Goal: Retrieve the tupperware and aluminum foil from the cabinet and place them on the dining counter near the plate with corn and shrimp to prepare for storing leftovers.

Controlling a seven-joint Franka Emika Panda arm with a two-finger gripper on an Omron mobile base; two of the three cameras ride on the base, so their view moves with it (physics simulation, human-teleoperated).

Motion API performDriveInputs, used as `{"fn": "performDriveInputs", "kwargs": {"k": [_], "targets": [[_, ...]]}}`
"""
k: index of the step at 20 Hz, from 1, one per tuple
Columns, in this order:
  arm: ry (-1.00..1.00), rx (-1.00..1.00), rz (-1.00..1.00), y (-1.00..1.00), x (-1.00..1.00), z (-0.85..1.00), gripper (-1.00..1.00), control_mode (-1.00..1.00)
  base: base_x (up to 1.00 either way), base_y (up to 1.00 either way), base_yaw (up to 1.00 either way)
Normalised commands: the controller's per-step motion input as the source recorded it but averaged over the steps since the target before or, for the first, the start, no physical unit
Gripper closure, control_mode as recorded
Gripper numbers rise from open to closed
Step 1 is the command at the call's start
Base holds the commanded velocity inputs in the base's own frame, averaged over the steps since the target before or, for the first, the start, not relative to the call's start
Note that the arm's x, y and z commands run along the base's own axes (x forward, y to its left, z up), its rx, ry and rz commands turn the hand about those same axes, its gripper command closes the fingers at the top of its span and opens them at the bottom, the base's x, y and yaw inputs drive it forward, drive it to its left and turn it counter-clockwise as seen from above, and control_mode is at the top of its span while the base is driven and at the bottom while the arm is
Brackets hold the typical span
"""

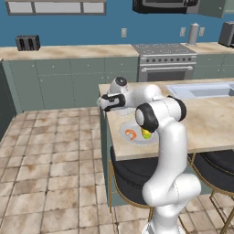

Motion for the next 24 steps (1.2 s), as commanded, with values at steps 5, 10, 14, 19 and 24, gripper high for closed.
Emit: {"fn": "performDriveInputs", "kwargs": {"k": [5, 10, 14, 19, 24], "targets": [[0.05, -0.01, 0.00, -0.14, -0.24, -0.61, 1.00, -1.00, 0.00, 0.00, 0.00], [0.08, 0.00, -0.02, -0.23, -0.85, -0.41, 1.00, -1.00, 0.00, 0.00, 0.00], [0.05, 0.00, -0.03, -0.26, -0.49, -0.17, -1.00, -1.00, 0.00, 0.00, 0.00], [0.00, 0.00, -0.01, -0.15, 0.00, 0.17, -1.00, -1.00, 0.00, 0.00, 0.00], [-0.03, 0.00, 0.00, 0.01, -0.15, 0.51, -1.00, -1.00, 0.00, 0.00, 0.00]]}}
